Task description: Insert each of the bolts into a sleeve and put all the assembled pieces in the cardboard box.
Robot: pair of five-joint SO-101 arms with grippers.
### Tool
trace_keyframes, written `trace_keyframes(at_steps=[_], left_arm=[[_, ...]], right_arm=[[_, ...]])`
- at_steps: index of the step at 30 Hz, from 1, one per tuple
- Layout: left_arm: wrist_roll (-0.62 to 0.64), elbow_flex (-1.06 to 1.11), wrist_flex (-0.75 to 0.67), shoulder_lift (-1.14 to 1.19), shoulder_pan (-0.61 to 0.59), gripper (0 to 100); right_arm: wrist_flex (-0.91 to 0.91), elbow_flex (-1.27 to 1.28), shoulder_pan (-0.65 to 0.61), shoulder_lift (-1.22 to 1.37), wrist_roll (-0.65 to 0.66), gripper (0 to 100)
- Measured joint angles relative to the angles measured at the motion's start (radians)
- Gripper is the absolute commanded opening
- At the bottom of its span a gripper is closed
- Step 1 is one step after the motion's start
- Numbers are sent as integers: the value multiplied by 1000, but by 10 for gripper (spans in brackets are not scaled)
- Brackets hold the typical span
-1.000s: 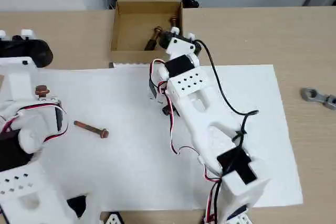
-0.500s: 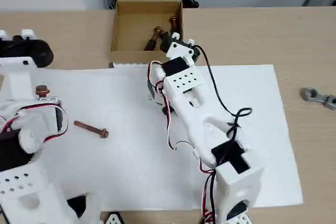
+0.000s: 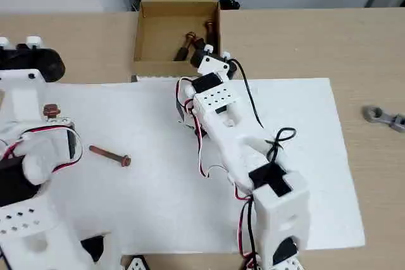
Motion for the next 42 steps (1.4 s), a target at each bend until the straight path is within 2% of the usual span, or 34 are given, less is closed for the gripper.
trace_keyframes(at_steps=[12,17,24,33,42], left_arm=[[-3,0,0,0,0,6],[-3,0,0,0,0,6],[-3,0,0,0,0,6],[-3,0,0,0,0,6],[-3,0,0,0,0,6]], right_arm=[[-20,-14,2,34,-37,162],[-18,-12,6,40,-40,0],[-18,-12,9,49,-40,1],[-15,-12,2,28,21,1],[51,-11,-40,-259,68,1]])
